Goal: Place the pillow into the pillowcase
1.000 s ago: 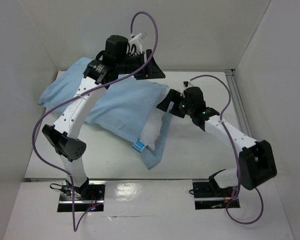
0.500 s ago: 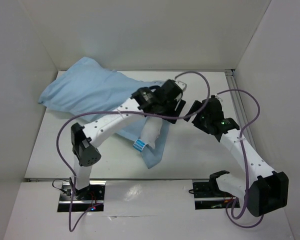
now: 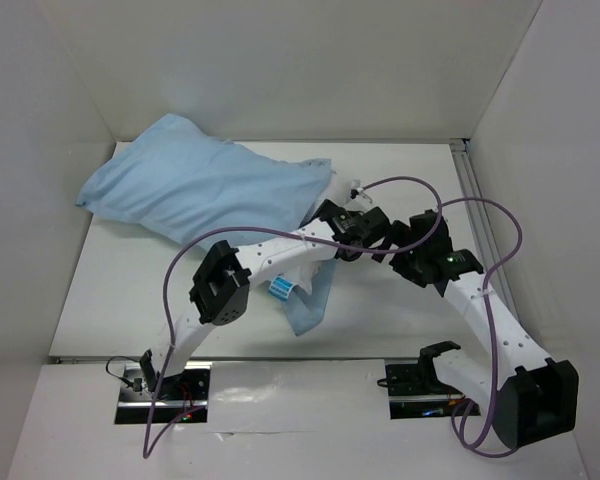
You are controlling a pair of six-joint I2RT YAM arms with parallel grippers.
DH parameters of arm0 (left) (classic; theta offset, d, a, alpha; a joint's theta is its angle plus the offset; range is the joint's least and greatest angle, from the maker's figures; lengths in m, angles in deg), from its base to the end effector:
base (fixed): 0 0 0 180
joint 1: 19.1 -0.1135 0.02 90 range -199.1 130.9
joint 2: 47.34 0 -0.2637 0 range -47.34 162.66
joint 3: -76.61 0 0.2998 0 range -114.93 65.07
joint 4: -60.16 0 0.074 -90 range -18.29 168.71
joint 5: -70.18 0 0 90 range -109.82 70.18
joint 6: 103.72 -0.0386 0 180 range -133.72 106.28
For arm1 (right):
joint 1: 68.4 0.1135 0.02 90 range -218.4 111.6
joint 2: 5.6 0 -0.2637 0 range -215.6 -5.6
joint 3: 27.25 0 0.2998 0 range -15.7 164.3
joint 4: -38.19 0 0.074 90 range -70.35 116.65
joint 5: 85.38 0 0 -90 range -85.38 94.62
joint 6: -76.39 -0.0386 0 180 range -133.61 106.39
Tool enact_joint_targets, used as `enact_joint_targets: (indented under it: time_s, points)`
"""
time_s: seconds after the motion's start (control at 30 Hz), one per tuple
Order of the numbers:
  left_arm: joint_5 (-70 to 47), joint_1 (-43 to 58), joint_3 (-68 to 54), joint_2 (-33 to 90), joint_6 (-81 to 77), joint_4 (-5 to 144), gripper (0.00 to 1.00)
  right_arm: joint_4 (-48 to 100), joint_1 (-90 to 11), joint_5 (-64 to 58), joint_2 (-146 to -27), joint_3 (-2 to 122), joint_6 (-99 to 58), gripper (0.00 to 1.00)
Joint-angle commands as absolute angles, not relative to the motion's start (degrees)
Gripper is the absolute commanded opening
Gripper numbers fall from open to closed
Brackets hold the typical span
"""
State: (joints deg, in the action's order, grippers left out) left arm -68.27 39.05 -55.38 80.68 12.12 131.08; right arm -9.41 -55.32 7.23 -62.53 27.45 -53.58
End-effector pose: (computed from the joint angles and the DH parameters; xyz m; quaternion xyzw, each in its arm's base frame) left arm 0.2992 -0.4269 0.2503 0.1699 0.8811 0.1769 0.4044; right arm 0.2422 0.0545 0.2368 0.2259 0.9114 0.1342 0.3167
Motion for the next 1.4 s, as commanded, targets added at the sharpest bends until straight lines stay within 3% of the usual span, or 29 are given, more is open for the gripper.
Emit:
enact_joint_targets:
  time_s: [0.0,0.1,0.13,0.3,0.47,0.67,0.8,0.93,1.17,1.37]
  points:
    - [-78.79,37.59,-57.10,84.57,13.61,132.35,0.70,-7.90,-55.66,5.24,-60.79,26.13,-54.65,0.98]
    - [-80.81,36.18,-58.50,85.11,14.23,132.35,0.22,-6.85,-55.66,5.24,-60.79,25.08,-54.65,0.98]
    - [-80.82,35.31,-59.81,85.63,13.18,132.35,0.00,-6.84,-55.66,5.24,-60.79,25.08,-54.65,0.98]
    - [-72.31,31.53,-63.33,80.90,13.17,133.40,0.00,-5.53,-55.66,5.24,-62.37,26.22,-53.43,0.98]
    - [-42.06,25.39,-65.90,69.14,13.17,131.67,0.00,-2.72,-55.66,2.69,-63.61,28.15,-50.19,0.98]
    - [-17.39,11.59,-61.94,53.58,13.88,124.62,0.00,9.23,-55.66,-8.46,-65.18,30.70,-47.27,0.97]
    - [-1.67,4.29,-60.98,50.84,16.24,122.60,0.00,17.14,-55.66,-15.76,-71.06,36.40,-48.76,0.92]
    - [5.92,-0.19,-53.60,46.98,19.32,116.28,0.00,26.27,-51.80,-17.53,-80.45,45.17,-51.39,0.91]
    - [10.32,-2.31,-46.83,44.41,22.92,111.18,0.00,27.63,-42.75,-16.12,-99.51,59.32,-52.20,0.85]
    - [11.64,-2.84,-44.80,43.18,25.30,107.57,0.00,31.01,-40.28,-12.61,-109.47,59.20,-57.55,0.76]
